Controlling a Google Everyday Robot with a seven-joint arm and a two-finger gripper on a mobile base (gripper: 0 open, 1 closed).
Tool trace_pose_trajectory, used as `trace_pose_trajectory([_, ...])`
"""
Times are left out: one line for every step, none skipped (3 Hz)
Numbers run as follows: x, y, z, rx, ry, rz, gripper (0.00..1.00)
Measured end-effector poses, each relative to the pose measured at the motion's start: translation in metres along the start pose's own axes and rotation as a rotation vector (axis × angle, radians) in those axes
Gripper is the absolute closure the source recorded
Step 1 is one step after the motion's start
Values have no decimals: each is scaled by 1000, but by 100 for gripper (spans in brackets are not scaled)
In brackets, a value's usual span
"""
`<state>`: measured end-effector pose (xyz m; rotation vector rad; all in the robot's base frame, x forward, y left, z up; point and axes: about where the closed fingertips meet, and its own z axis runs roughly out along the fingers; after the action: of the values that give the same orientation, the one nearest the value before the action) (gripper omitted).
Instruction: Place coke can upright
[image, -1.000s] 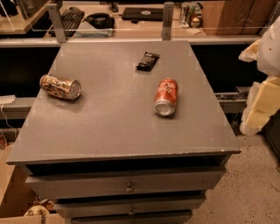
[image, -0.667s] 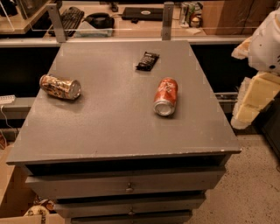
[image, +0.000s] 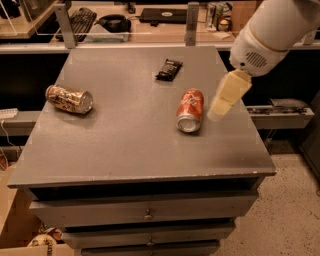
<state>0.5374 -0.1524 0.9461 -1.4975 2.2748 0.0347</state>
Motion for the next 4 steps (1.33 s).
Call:
trace_pose_trajectory([-22, -28, 20, 39, -4, 146, 0])
trace_pose_trajectory([-29, -50, 46, 67, 54, 292, 0])
trace_pose_trajectory([-22, -60, 65, 110, 148, 440, 0])
trace_pose_trajectory([-28, -61, 83, 122, 194, 590, 0])
